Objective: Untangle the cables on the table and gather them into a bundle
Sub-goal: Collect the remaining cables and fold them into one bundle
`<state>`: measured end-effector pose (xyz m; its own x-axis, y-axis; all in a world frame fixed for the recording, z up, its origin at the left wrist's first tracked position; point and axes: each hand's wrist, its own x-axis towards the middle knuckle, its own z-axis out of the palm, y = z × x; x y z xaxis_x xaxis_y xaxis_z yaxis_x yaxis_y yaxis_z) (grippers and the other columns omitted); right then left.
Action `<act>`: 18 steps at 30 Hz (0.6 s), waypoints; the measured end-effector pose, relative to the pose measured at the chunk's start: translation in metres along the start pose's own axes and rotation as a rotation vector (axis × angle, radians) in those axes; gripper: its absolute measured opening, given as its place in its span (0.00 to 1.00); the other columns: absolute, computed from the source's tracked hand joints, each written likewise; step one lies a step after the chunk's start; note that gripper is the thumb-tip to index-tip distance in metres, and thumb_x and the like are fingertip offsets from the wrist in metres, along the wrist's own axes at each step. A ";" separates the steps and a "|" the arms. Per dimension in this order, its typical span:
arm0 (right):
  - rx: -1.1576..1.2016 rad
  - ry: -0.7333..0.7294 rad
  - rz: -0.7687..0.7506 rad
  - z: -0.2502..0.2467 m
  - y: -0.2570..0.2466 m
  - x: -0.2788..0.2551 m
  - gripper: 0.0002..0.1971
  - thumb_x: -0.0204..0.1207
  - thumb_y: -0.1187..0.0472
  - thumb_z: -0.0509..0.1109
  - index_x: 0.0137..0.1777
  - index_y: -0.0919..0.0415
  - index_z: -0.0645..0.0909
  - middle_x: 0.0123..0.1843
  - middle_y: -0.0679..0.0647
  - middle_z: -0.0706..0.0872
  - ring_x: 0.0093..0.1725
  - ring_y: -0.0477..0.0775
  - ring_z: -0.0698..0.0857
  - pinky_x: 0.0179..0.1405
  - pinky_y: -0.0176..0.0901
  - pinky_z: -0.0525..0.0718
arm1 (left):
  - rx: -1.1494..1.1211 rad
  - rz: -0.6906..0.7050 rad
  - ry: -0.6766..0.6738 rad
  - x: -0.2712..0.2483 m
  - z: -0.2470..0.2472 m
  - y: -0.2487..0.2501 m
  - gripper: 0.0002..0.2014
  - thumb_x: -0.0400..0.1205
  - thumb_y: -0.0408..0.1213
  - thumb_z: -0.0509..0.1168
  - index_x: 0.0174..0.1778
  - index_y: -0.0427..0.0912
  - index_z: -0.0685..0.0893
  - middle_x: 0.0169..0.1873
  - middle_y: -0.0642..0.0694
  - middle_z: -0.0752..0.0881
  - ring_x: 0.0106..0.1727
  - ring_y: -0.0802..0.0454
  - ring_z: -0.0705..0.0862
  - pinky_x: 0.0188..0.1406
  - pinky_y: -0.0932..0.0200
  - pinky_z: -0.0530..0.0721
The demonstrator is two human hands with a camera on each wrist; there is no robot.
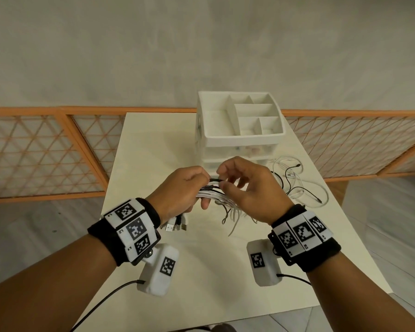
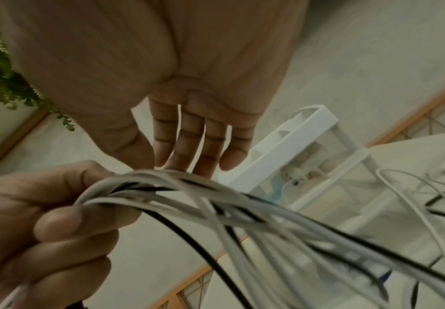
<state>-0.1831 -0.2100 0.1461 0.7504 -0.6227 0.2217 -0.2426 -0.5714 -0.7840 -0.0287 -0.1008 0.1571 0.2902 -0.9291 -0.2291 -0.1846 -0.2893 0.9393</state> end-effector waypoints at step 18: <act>-0.227 -0.122 -0.197 0.003 -0.001 0.002 0.10 0.68 0.72 0.70 0.47 0.61 0.86 0.32 0.43 0.83 0.31 0.39 0.79 0.31 0.25 0.73 | 0.192 0.017 -0.087 0.003 -0.002 -0.002 0.14 0.84 0.46 0.68 0.36 0.44 0.88 0.15 0.57 0.67 0.17 0.57 0.63 0.20 0.63 0.62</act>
<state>-0.1789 -0.2089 0.1456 0.8612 -0.4276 0.2747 -0.2060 -0.7878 -0.5805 -0.0256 -0.1024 0.1549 0.2050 -0.9481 -0.2430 -0.3668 -0.3046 0.8790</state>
